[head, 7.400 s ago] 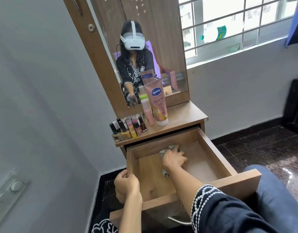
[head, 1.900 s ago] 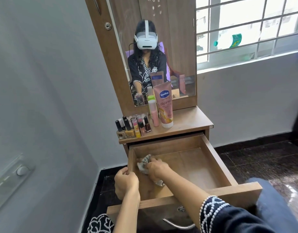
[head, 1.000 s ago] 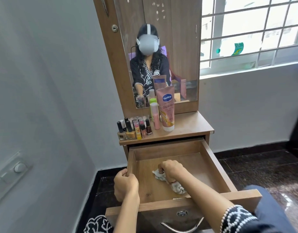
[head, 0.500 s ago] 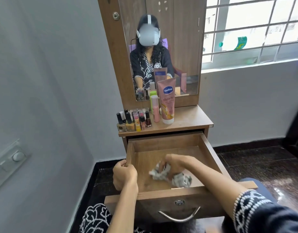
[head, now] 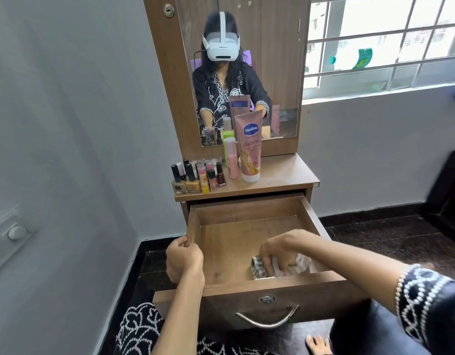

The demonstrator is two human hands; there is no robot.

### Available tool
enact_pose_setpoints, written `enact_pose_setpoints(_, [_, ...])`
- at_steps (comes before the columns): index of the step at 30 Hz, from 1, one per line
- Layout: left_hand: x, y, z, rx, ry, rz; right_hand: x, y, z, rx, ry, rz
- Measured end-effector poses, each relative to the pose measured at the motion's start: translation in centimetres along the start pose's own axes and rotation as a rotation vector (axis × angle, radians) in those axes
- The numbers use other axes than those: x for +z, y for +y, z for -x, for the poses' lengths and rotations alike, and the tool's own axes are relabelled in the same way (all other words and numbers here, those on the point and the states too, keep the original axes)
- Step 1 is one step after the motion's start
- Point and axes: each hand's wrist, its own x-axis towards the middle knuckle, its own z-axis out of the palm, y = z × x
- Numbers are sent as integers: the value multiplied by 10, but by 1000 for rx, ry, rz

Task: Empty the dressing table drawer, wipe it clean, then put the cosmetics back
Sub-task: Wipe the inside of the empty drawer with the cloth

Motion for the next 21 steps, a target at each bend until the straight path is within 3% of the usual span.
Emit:
enact_pose_setpoints(5, [0,1,-1,-3,6,-4,-9,-3,1,91,185,-101])
enact_pose_setpoints(10, [0,0,-1,5,9,4,13,-24,2,-11,10,-107])
enact_pose_setpoints(14, [0,-1,0,7,8,-1,6,0,27,84,-95,5])
enact_pose_setpoints(21, [2,-2,-4,13,6,-23,5,-10,3,98,54,-78])
